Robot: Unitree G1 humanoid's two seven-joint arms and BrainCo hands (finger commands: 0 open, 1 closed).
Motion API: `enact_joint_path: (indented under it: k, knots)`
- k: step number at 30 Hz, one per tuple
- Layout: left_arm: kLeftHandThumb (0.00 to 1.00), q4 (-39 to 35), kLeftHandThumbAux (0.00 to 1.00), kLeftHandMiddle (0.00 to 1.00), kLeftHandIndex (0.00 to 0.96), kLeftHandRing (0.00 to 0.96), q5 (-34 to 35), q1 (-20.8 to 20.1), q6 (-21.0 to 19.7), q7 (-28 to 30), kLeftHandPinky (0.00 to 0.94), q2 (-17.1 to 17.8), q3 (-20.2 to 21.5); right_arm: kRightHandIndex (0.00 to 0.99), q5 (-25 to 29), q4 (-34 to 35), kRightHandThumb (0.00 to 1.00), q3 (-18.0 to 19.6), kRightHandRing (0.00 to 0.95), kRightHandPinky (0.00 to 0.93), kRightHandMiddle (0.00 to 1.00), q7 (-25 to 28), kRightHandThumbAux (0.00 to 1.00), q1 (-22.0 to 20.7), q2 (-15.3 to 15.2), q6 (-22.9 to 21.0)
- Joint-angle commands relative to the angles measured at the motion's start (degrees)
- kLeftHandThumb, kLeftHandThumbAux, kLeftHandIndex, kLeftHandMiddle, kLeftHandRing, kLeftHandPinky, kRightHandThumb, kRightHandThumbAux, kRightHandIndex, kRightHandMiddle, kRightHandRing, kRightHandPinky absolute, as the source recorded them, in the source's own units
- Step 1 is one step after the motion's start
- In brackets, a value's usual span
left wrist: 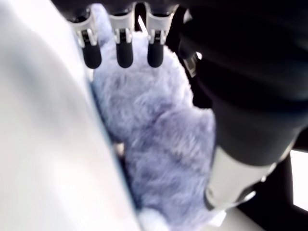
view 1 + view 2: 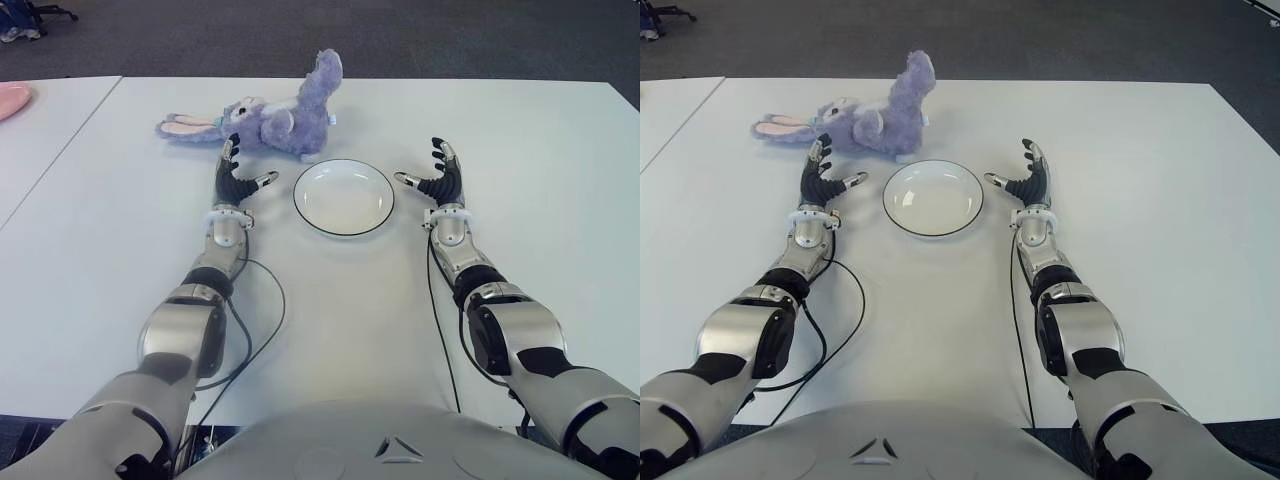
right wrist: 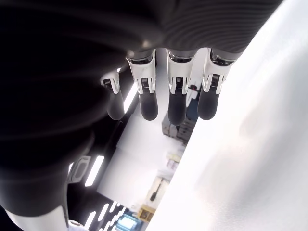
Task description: Put the doll into the plate.
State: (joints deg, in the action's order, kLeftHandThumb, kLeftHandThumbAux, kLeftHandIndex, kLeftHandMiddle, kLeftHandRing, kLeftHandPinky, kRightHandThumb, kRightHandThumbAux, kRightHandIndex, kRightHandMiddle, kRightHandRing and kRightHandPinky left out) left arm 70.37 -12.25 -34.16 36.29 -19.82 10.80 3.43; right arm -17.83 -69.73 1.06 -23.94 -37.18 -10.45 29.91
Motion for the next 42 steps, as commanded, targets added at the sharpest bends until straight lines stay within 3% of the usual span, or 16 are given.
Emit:
enact_joint_path:
  k: [1, 8, 17, 28, 40, 41, 42]
  knots:
    - [0.0, 2.78, 0.899, 0.081, 0.043, 0.087, -0.03, 6.26, 3.58, -6.45, 0.131, -1.31, 0.56, 0.127, -0.08, -8.17, 0.0, -0.96, 0.13, 0.161, 0.13, 1.12, 0.825, 13.38, 4.04, -7.22]
    - [0.022, 1.99, 0.895, 0.07, 0.024, 0.086, -3.15, 1.78, 4.1, -14.42, 0.135, -0.16, -1.29, 0.123, -0.07, -8.24, 0.0, -0.96, 0.13, 0.168, 0.127, 1.36, 0.829, 13.17, 4.11, -7.72]
    - [0.054, 1.55, 0.815, 0.049, 0.014, 0.071, -12.2, -5.4, 2.25, -26.36, 0.103, 3.66, -7.68, 0.122, -0.32, -8.34, 0.0, -1.17, 0.134, 0.174, 0.128, 0.85, 0.805, 12.84, 4.41, -8.48]
    - [0.033, 1.67, 0.704, 0.017, 0.041, 0.043, -18.99, -9.56, 2.14, -30.22, 0.081, 8.09, -13.62, 0.119, -0.09, -8.39, 0.0, -0.99, 0.14, 0.179, 0.135, 1.09, 0.811, 12.52, 4.86, -8.79]
    - [0.015, 3.24, 0.671, 0.0, 0.069, 0.008, -23.13, -15.11, 0.19, -25.38, 0.043, 13.45, -19.55, 0.123, -0.89, -8.45, 0.0, -1.76, 0.141, 0.173, 0.134, 0.02, 0.834, 12.13, 5.36, -8.97]
    - [0.075, 3.29, 0.639, 0.015, 0.106, 0.022, -24.58, -15.92, -0.55, -24.72, 0.045, 14.47, -20.97, 0.125, -0.93, -8.47, 0.0, -1.81, 0.141, 0.172, 0.134, -0.05, 0.836, 12.09, 5.42, -9.08]
    - [0.064, 3.35, 0.645, 0.011, 0.101, 0.017, -25.58, -16.49, -1.08, -24.25, 0.036, 15.22, -22.02, 0.126, -0.96, -8.49, 0.0, -1.85, 0.141, 0.172, 0.134, -0.12, 0.836, 12.04, 5.5, -9.18]
